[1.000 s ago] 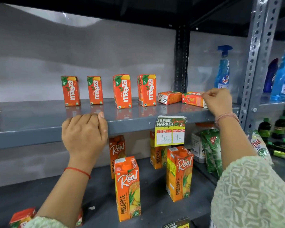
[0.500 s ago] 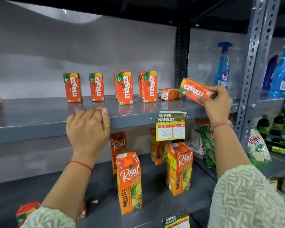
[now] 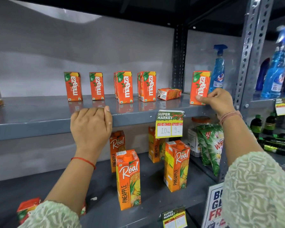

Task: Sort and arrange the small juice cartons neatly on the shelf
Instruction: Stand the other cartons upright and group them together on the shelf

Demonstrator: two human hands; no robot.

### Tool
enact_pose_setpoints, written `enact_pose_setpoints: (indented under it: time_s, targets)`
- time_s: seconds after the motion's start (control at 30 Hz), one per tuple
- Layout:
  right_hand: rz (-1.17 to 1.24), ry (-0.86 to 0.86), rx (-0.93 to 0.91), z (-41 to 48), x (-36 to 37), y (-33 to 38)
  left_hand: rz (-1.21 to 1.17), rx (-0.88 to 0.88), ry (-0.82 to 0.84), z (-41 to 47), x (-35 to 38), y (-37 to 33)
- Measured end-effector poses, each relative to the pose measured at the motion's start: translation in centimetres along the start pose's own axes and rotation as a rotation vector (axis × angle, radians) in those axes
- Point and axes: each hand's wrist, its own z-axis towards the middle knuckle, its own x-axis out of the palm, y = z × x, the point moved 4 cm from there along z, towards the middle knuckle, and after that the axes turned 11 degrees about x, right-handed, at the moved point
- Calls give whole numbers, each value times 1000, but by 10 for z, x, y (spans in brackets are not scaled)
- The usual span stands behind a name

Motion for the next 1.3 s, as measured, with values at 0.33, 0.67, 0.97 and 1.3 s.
enact_pose_setpoints:
  time_s: [0.33,0.67,0.97,1.3]
  targets:
    - [28,319,-2,-50,46,51,-3,153,4,-5,-17,35]
    - [-326,495,-249,-129,203,111,22,162,16,-21,-33,93]
    - [-512,374,-201,-123,237,114,-50,126,9,-22,-34,92]
    - [-648,374,-140,-109,254,107,-68,71,15,-22,-35,89]
